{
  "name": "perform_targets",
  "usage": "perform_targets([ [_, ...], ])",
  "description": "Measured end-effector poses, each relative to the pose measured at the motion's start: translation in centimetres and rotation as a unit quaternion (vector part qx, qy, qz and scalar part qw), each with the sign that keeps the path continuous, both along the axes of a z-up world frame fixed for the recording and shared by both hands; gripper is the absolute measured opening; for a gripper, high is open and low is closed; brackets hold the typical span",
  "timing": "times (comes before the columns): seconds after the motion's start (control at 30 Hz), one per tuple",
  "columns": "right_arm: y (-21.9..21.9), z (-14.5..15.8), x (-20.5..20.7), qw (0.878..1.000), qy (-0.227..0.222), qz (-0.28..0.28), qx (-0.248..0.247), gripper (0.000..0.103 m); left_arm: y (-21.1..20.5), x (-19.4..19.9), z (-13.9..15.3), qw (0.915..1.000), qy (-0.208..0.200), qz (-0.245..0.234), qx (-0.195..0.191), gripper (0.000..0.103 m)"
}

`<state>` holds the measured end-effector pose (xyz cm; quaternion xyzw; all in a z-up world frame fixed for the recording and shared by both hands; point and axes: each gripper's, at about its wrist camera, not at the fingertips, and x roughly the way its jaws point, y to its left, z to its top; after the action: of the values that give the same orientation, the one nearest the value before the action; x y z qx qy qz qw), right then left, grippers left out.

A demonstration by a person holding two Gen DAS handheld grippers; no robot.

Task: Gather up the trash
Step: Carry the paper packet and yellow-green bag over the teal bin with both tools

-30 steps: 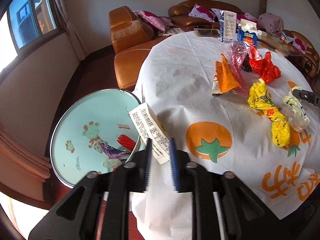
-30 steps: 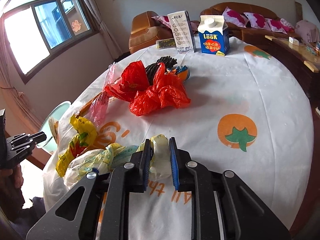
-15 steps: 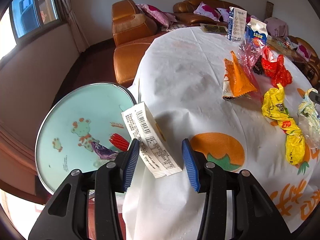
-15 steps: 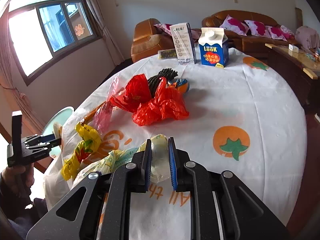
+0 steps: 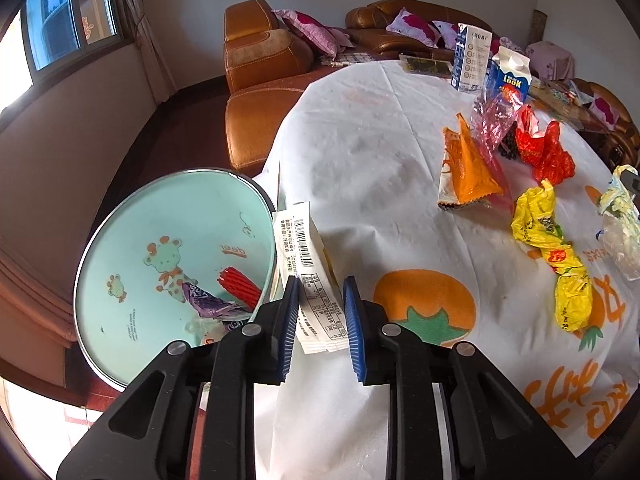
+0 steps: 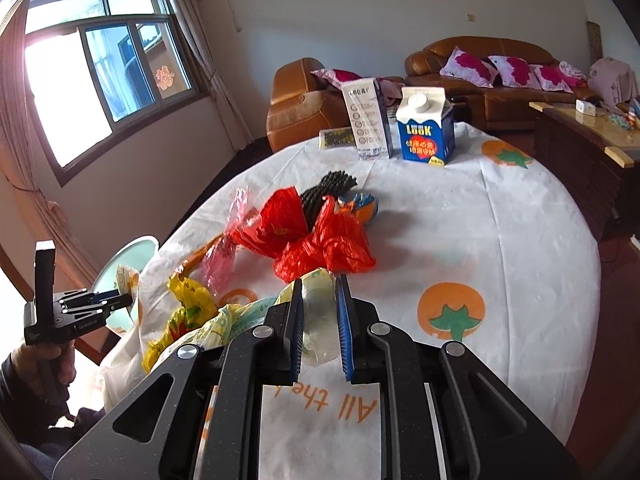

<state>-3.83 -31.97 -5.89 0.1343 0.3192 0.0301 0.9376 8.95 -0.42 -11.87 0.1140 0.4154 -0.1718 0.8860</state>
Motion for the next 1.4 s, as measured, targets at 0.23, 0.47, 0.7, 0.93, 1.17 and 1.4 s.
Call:
perform_targets([
  [0.23, 0.7, 1.7, 0.6, 1.000, -0.016, 0.004, 0.002, 0.016, 0.9, -0.7, 2.2, 0.9993, -0.033, 0.012, 0.016, 0.022],
  [0.47, 4.0, 3.2, 4.4, 0.999, -0.036, 0.029, -0.021, 0.016, 2.5, -0.6, 3.9, 0.9958, -0.068, 0.038, 0.047, 0.022],
  [0.7, 8.7, 3.9, 9.2, 0.996, -0.044, 0.069, -0.036, 0.016, 4.6, 0.2, 4.5, 0.9922, -0.083, 0.067, 0.064, 0.022],
  [0.93, 12.6, 4.3, 13.3, 0.994, -0.043, 0.100, -0.034, 0.016, 7.1, 1.1, 4.5, 0.9885, -0.086, 0.099, 0.076, 0.022],
  [1.17, 16.5, 4.2, 17.2, 0.991, -0.029, 0.126, -0.041, 0.016, 9.0, 2.2, 3.7, 0.9843, -0.081, 0.123, 0.097, 0.022],
  [1.4, 21.2, 3.3, 19.8, 0.987, -0.019, 0.147, -0.062, 0.016, 10.2, 3.1, 3.2, 0.9809, -0.078, 0.142, 0.109, 0.022],
])
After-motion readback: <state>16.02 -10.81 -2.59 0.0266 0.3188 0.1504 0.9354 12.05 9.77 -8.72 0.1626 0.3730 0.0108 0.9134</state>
